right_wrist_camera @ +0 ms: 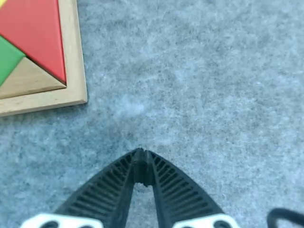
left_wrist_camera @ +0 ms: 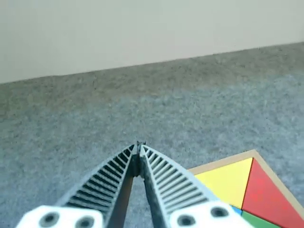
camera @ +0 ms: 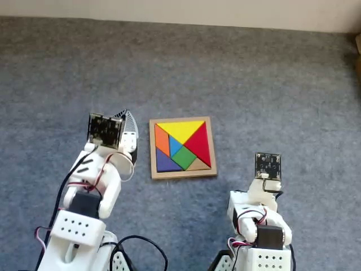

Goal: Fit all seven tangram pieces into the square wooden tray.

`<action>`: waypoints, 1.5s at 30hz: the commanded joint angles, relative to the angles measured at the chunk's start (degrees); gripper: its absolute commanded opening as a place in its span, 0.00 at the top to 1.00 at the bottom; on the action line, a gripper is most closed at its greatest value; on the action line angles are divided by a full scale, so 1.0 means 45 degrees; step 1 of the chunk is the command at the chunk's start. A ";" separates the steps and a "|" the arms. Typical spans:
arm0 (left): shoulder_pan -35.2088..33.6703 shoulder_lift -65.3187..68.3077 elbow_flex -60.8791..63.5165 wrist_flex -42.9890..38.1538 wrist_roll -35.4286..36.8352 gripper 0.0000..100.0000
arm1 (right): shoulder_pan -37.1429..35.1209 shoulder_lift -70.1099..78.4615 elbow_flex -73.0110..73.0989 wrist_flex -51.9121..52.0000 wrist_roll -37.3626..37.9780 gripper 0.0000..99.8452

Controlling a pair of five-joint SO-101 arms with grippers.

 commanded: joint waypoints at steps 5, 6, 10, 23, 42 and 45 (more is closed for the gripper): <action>-0.0068 -0.2256 0.0576 -0.0254 0.0059 0.99 | 0.0127 -0.0244 0.1475 0.0088 0.0098 0.99; -0.0068 -0.2530 0.0694 -0.0254 0.0059 0.99 | 0.0127 -0.0244 0.1475 0.0088 0.0098 0.99; -0.0068 -0.3722 0.1162 -0.0254 0.0059 0.99 | 0.0127 -0.0244 0.1475 0.0088 0.0098 0.99; -0.0088 -0.7355 0.2647 -0.0254 0.0059 0.99 | 0.0127 -0.0244 0.1475 0.0088 0.0098 0.99; -0.2393 -0.7355 0.3937 0.0020 0.0059 0.99 | 0.0127 -0.0244 0.1475 0.0088 0.0098 0.99; -0.2999 -0.7375 0.3917 0.1211 0.0059 0.99 | 0.0127 -0.0244 0.1475 0.0088 0.0098 0.99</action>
